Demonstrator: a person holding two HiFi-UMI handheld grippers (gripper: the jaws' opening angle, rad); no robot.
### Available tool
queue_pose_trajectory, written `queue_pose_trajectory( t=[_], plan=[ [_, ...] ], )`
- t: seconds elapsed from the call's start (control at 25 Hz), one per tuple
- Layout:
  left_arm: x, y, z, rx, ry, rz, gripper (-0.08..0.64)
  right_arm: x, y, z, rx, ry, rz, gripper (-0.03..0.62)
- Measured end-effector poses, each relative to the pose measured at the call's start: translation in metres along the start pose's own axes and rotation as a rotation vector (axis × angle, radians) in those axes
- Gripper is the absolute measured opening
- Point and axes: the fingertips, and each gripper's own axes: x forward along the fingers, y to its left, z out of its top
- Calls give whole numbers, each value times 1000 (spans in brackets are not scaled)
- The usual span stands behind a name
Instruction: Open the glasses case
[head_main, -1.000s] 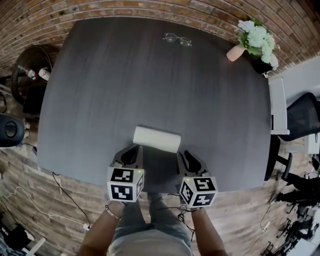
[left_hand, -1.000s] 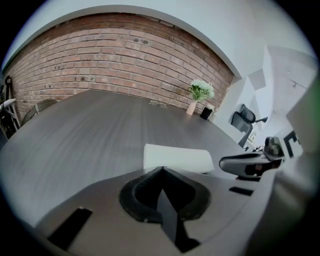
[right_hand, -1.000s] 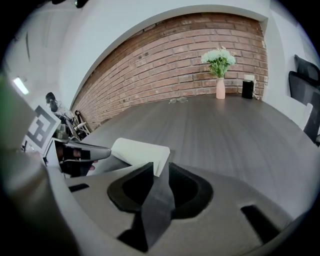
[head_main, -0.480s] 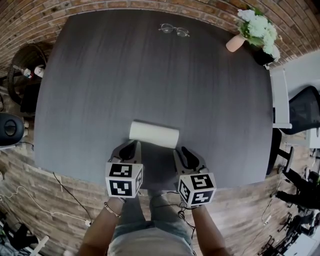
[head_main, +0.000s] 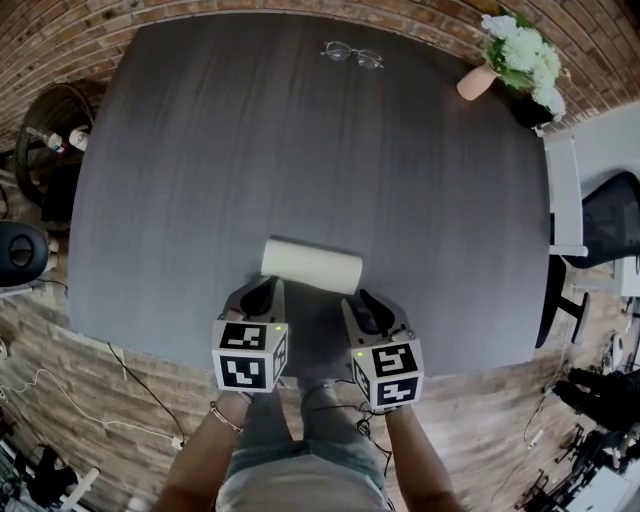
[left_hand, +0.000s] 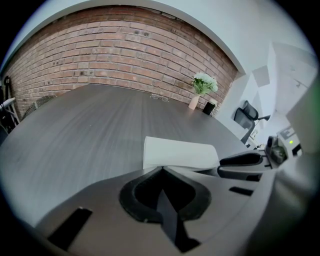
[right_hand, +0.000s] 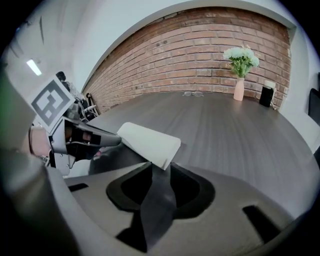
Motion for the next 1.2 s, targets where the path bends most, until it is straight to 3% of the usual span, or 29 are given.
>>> queue_pose_trajectory(
  t=[0.48, 1.2],
  plan=[
    [0, 1, 1, -20, -3, -6, -5, 9, 5, -1, -114, 25, -19, 114],
    [1, 1, 0, -27, 11, -14, -5, 6, 7, 11, -100, 4, -6, 109]
  ],
)
